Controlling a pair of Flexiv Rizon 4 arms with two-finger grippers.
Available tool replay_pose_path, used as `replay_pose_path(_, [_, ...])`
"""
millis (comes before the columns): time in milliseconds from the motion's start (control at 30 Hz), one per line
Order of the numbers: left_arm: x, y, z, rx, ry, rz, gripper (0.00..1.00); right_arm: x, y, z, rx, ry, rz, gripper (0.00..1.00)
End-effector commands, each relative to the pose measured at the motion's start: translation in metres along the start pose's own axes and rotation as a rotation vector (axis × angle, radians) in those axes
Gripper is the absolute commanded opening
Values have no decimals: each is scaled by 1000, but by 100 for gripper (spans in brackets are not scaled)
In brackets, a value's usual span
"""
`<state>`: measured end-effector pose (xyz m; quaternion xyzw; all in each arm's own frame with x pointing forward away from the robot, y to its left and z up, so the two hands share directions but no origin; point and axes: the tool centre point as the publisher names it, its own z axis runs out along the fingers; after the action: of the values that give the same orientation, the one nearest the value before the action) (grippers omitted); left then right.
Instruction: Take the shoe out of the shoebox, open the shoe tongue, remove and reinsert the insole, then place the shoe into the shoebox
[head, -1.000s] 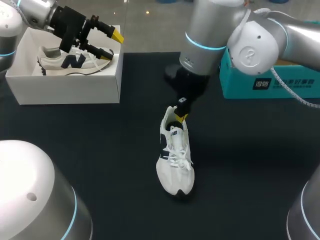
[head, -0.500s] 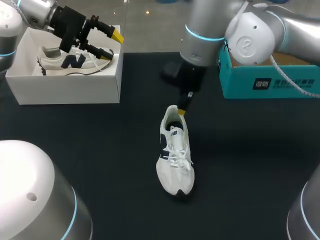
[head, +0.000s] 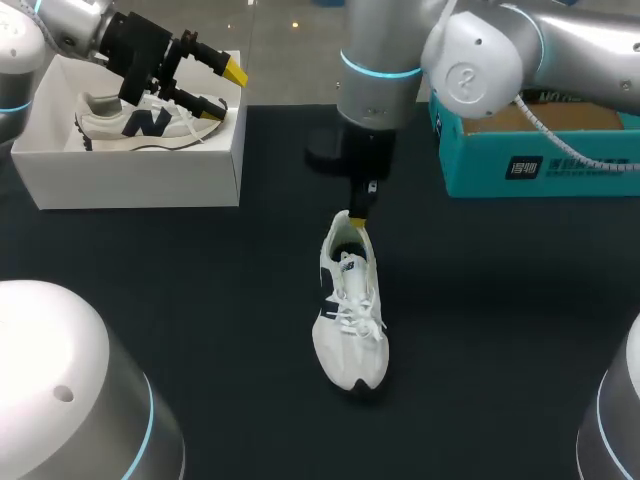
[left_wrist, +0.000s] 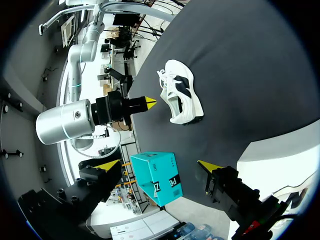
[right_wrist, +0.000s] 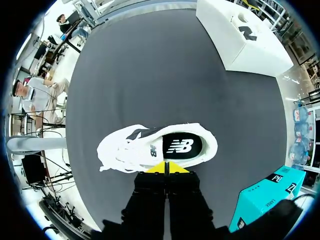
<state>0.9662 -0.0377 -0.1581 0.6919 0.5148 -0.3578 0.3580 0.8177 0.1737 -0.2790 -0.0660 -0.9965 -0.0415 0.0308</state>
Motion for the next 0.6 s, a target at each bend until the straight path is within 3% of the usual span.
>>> replay_pose_path(33, [0, 1, -1, 3, 2, 1, 100, -16, -2, 10, 1, -73, 38, 0])
replay_pose_path(133, [0, 1, -1, 3, 2, 1, 100, -29, -5, 14, -26, -109, 38, 0])
replay_pose_path(200, [0, 1, -1, 3, 2, 1, 100, -35, -5, 15, -28, -126, 39, 31])
replay_pose_path(333, [0, 1, -1, 3, 2, 1, 100, -46, -4, 17, -24, -99, 5, 54])
replay_pose_path(467, [0, 1, -1, 3, 2, 1, 100, -57, -3, 18, -15, -96, -8, 63])
replay_pose_path(500, [0, 1, -1, 3, 2, 1, 100, -60, -3, 19, -10, -92, -9, 68])
replay_pose_path(533, [0, 1, -1, 3, 2, 1, 100, -63, -3, 20, -6, -93, -7, 84])
replay_pose_path(600, [0, 1, -1, 3, 2, 1, 100, -69, -2, 21, -5, -97, -5, 89])
